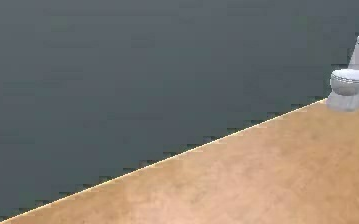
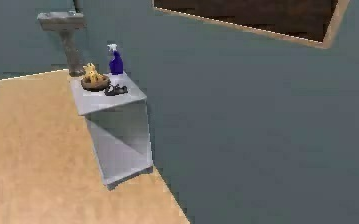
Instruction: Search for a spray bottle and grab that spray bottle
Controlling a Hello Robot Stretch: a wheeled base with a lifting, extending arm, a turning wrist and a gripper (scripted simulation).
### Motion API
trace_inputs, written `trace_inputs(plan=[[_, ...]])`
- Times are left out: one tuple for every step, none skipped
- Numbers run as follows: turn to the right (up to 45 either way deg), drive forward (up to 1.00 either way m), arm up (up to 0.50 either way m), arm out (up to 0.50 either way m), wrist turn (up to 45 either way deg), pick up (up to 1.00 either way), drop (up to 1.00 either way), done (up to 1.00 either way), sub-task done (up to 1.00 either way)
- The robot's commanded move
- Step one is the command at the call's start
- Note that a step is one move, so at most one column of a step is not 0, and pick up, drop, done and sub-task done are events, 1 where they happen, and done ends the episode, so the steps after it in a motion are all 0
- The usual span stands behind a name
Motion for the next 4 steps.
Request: trace_inputs(plan=[[45.0, 0.0, 0.0, 0.0, 0.0, 0.0, 0.0, 0.0, 0.0], [0.0, 0.65, 0.0, 0.0, 0.0, 0.0, 0.0, 0.0, 0.0], [36.0, 0.0, 0.0, 0.0, 0.0, 0.0, 0.0, 0.0, 0.0], [0.0, 0.05, 0.0, 0.0, 0.0, 0.0, 0.0, 0.0, 0.0]])
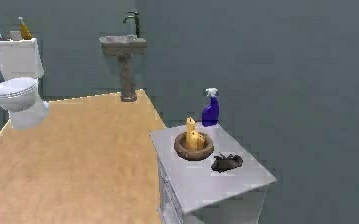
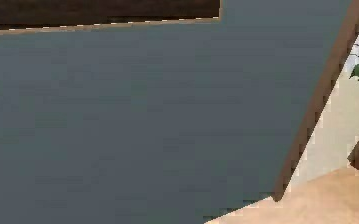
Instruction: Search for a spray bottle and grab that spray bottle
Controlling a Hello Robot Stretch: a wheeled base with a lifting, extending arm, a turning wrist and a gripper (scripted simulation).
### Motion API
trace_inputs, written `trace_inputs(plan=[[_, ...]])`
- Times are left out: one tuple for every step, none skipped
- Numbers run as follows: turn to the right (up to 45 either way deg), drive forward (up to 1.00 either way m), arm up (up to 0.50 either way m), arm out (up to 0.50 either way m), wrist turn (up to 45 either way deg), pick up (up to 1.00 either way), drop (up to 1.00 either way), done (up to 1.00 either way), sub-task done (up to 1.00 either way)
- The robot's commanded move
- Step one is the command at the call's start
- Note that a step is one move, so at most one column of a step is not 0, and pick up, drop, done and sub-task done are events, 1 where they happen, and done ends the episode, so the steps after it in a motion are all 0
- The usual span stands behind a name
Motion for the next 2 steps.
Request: trace_inputs(plan=[[-45.0, 0.0, 0.0, 0.0, 0.0, 0.0, 0.0, 0.0, 0.0], [-33.0, 0.0, 0.0, 0.0, 0.0, 0.0, 0.0, 0.0, 0.0]])
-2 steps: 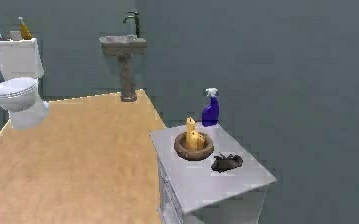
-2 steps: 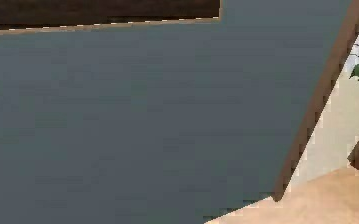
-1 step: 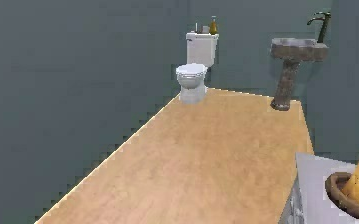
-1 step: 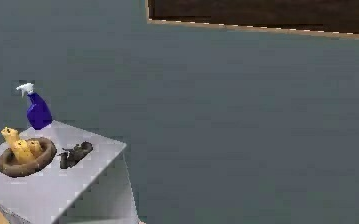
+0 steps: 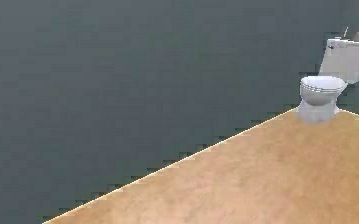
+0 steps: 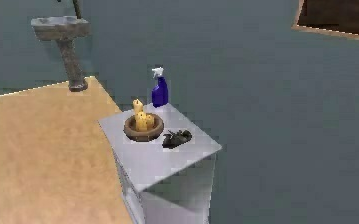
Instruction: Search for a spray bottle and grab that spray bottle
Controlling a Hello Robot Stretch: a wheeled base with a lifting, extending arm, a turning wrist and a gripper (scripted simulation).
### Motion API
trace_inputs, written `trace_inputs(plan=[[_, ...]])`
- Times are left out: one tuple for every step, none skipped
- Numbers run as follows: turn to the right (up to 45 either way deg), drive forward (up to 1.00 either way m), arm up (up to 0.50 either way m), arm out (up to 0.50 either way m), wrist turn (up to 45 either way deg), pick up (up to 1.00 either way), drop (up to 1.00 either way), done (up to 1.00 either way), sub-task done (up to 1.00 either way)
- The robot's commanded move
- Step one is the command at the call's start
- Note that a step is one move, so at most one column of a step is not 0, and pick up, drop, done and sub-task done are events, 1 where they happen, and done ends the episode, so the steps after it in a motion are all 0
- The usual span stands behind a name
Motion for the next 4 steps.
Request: trace_inputs(plan=[[45.0, 0.0, 0.0, 0.0, 0.0, 0.0, 0.0, 0.0, 0.0], [3.0, 0.0, 0.0, 0.0, 0.0, 0.0, 0.0, 0.0, 0.0], [-45.0, 0.0, 0.0, 0.0, 0.0, 0.0, 0.0, 0.0, 0.0], [0.0, 0.45, 0.0, 0.0, 0.0, 0.0, 0.0, 0.0, 0.0]])
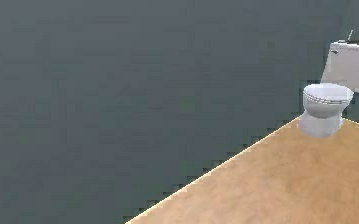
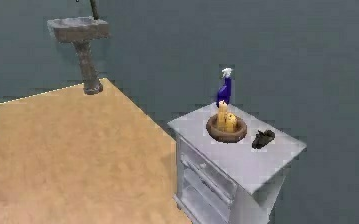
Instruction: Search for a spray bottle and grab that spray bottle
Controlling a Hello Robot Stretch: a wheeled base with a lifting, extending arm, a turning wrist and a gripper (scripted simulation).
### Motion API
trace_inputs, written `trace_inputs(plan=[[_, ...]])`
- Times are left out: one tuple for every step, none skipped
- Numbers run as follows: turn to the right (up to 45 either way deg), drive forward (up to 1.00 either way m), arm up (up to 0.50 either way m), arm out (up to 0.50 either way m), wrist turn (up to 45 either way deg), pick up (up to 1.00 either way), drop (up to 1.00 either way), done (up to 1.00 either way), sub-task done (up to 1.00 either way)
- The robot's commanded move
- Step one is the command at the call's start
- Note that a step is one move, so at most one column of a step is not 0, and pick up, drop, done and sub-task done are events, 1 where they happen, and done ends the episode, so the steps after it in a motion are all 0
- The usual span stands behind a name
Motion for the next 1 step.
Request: trace_inputs(plan=[[45.0, 0.0, 0.0, 0.0, 0.0, 0.0, 0.0, 0.0, 0.0]])
